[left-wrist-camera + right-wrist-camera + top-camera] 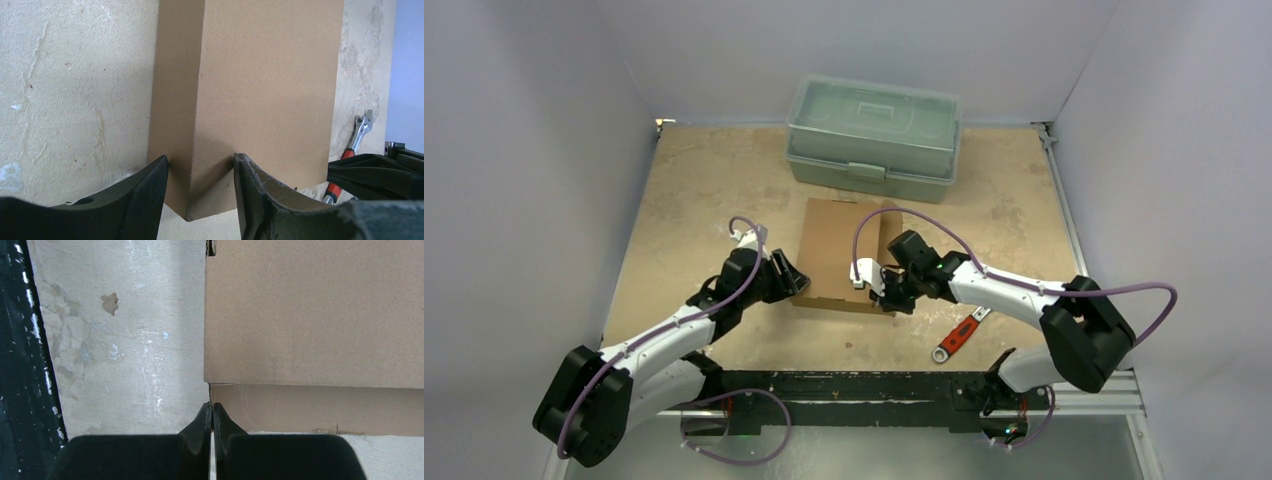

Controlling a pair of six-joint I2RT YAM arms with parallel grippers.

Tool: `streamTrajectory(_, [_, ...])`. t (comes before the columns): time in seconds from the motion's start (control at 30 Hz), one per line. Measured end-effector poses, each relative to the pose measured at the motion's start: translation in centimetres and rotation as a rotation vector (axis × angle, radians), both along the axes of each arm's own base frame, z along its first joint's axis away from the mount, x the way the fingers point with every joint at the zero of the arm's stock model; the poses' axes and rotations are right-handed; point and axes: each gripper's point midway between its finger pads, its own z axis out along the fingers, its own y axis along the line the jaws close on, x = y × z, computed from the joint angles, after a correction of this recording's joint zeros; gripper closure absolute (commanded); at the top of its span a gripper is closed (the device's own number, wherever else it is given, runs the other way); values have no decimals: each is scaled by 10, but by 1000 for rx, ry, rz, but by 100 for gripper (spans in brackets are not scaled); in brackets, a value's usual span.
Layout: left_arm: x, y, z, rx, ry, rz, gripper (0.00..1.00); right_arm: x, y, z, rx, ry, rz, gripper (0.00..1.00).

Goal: Fold the paper box

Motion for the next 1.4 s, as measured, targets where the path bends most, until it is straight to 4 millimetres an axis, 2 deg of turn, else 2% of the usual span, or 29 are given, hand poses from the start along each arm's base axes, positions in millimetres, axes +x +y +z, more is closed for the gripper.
streamTrajectory(1.4, [7, -6, 1, -7, 8, -15, 52, 12, -7, 3, -74, -96, -29, 100])
